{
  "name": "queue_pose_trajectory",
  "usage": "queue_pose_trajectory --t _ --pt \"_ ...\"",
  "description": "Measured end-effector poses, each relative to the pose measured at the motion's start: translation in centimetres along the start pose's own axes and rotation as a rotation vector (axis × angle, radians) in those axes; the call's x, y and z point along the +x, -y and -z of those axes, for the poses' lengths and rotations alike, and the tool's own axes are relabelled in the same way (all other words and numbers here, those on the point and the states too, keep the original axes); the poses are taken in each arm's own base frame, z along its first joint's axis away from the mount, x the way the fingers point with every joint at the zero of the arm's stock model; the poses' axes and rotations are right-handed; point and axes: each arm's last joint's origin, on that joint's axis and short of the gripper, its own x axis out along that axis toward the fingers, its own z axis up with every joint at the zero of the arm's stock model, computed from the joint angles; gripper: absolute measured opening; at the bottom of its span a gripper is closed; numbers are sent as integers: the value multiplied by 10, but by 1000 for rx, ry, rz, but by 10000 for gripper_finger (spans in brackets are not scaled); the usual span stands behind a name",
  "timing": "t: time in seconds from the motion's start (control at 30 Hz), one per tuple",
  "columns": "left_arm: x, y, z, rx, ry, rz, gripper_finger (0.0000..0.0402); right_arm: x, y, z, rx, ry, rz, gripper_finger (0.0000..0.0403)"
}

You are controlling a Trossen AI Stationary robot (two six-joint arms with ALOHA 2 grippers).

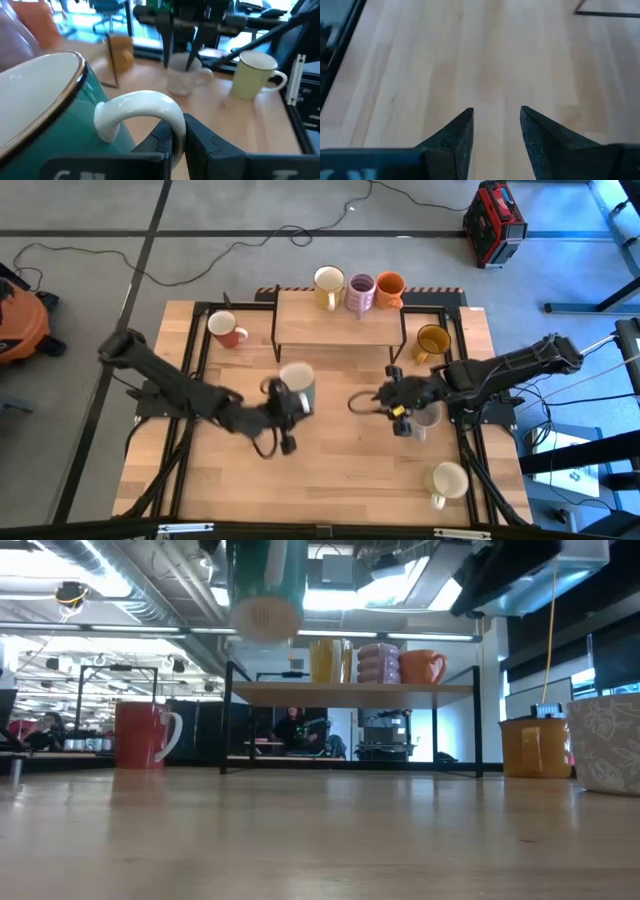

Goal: Place coffee mugs
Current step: Put the blue mug on the shelf

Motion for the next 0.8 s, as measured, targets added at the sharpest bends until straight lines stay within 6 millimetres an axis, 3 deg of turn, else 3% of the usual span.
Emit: queue_pose_trajectory --t 0.33,0.6,0.8 --pt "-25 -110 -55 201 47 -13 19 -7 48 -10 198 103 116 152" --pt "-13 -185 -64 326 44 14 19 -9 71 -13 344 174 240 152" --pt "3 -230 -64 306 73 -10 19 -10 74 -14 399 201 313 152"
